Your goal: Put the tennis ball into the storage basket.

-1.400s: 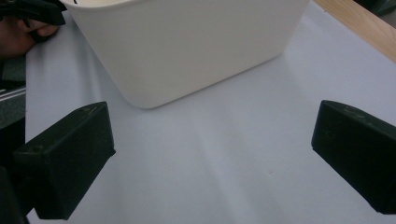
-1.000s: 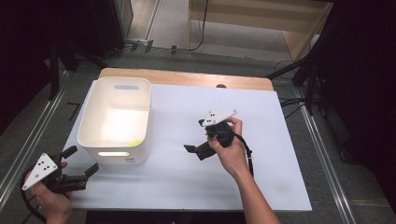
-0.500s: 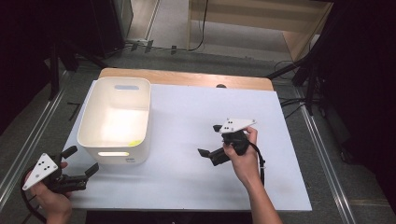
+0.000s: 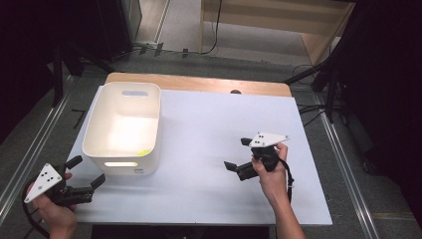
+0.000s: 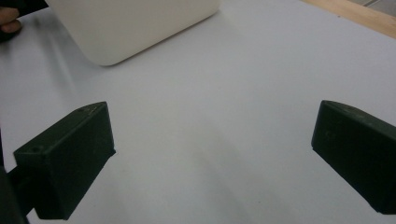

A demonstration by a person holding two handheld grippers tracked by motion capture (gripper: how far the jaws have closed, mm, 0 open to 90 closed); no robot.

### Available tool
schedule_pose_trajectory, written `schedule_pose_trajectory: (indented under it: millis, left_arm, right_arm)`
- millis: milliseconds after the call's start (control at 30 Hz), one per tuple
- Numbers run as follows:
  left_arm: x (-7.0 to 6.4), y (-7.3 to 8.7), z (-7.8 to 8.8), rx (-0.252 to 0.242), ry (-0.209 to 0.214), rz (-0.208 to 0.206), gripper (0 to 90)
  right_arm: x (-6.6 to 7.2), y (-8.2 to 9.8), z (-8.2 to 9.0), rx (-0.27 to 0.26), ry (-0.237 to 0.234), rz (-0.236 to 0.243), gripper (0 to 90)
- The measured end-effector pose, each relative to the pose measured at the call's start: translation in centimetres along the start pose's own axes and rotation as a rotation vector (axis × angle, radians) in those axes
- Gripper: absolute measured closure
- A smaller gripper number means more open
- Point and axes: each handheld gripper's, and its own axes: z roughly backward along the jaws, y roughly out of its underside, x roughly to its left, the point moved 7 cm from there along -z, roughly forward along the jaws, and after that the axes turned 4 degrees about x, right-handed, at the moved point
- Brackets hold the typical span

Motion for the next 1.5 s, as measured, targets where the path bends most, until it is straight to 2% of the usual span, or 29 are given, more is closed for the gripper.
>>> schedule_pose_trajectory:
  millis: [700, 767, 1100, 1200, 1500]
  left_arm:
    - [0.0, 0.0, 0.0, 0.003, -0.002, -0.002, 0.0]
    - [0.0, 0.0, 0.0, 0.003, -0.002, -0.003, 0.0]
    - [0.0, 0.0, 0.1, 0.002, -0.003, 0.001, 0.0]
    - [0.0, 0.0, 0.1, -0.001, -0.005, -0.001, 0.0]
    - [0.0, 0.0, 0.1, 0.0, -0.007, -0.002, 0.0]
  right_arm:
    - [-1.9, 3.6, 2.3, -0.029, 0.062, -0.066, 0.0]
    - [-2.0, 4.2, 2.6, -0.03, 0.069, -0.085, 0.0]
    - [-2.7, 6.1, 3.5, -0.041, 0.093, -0.106, 0.0]
    - [-3.0, 7.0, 3.9, -0.057, 0.104, -0.129, 0.0]
    - [-3.4, 8.7, 4.9, -0.079, 0.123, -0.152, 0.0]
